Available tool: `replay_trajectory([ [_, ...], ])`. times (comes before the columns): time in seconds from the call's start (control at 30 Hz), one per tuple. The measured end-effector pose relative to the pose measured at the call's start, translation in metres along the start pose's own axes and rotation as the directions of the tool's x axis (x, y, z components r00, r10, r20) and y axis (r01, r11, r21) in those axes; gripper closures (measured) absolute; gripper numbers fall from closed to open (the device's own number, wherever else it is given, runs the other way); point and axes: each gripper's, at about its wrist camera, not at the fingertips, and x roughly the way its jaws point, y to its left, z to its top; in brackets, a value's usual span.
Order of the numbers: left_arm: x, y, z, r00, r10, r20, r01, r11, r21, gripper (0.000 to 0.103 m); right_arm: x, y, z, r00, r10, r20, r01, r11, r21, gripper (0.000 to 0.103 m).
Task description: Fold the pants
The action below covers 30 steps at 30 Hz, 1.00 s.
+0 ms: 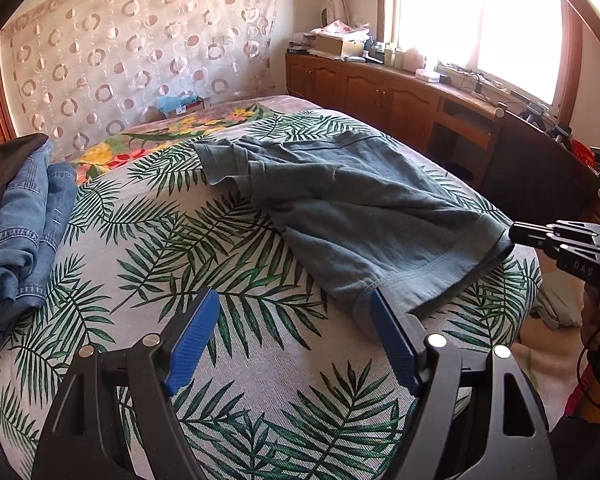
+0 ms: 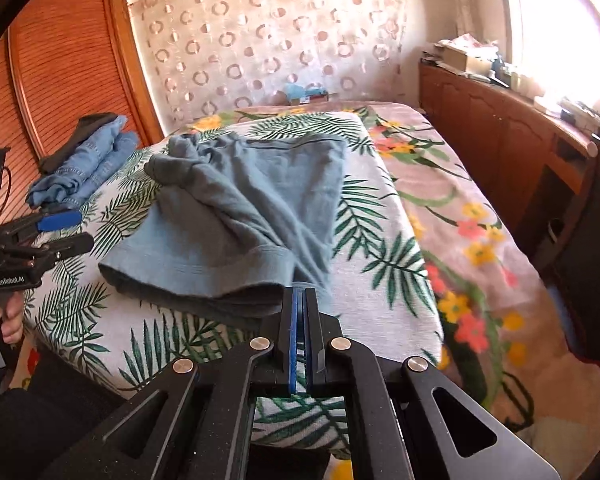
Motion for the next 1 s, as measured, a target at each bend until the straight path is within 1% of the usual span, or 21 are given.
replay_trajectory([
  [0.1,0.002,0.0,0.0,1.0,0.001,-0.001,-0.001,1.0,-0.004,0.025,-0.002,0.0,0.0,1.0,0.001,0.0,-0.001,1.0,0.008,0.101],
  [0.27,0.004,0.002,-0.001,1.0,0.004,-0.007,-0.004,1.0,-0.014,0.025,-0.001,-0.003,0.001,0.999,0.027,0.028,-0.027,1.0,0.011,0.101],
  [0.4,0.004,0.002,-0.001,1.0,0.004,-0.007,-0.004,1.0,-0.015,0.025,0.003,0.003,-0.002,1.0,0.025,0.015,-0.024,0.999,-0.034,0.1],
  [0.5,0.004,0.003,-0.002,1.0,0.005,-0.007,-0.005,1.0,-0.021,0.025,0.005,0.002,-0.005,1.0,0.018,0.008,-0.018,0.999,-0.042,0.095],
  [0.57,0.004,0.004,-0.002,1.0,0.005,-0.008,-0.005,1.0,-0.022,0.025,0.007,0.002,-0.005,1.0,0.013,0.006,-0.013,0.999,-0.046,0.086],
  [0.63,0.004,0.004,-0.003,1.0,0.005,-0.008,-0.005,1.0,-0.022,0.025,0.009,0.002,-0.004,1.0,0.008,-0.001,-0.008,0.999,-0.053,0.082],
  [0.73,0.004,0.004,-0.003,1.0,0.005,-0.009,-0.005,1.0,-0.023,0.025,0.015,0.003,-0.002,1.0,-0.01,-0.01,0.01,0.998,-0.057,0.082],
  [0.87,0.004,0.004,-0.003,1.0,0.006,-0.011,-0.006,1.0,-0.022,0.025,0.02,0.001,0.002,1.0,0.0,-0.005,0.0,0.999,-0.053,0.083],
  [0.9,0.004,0.004,-0.003,1.0,0.005,-0.011,-0.006,1.0,-0.023,0.025,0.018,0.001,0.002,1.0,0.007,0.002,-0.007,0.999,-0.052,0.087],
  [0.93,0.004,0.004,-0.003,1.0,0.005,-0.011,-0.005,1.0,-0.023,0.025,0.018,-0.001,0.002,1.0,0.022,0.006,-0.022,0.999,-0.05,0.1],
  [1.0,0.004,0.004,-0.003,1.0,0.006,-0.011,-0.006,1.0,-0.023,0.025,0.013,-0.002,0.002,0.999,0.037,0.024,-0.036,0.998,-0.045,0.1],
])
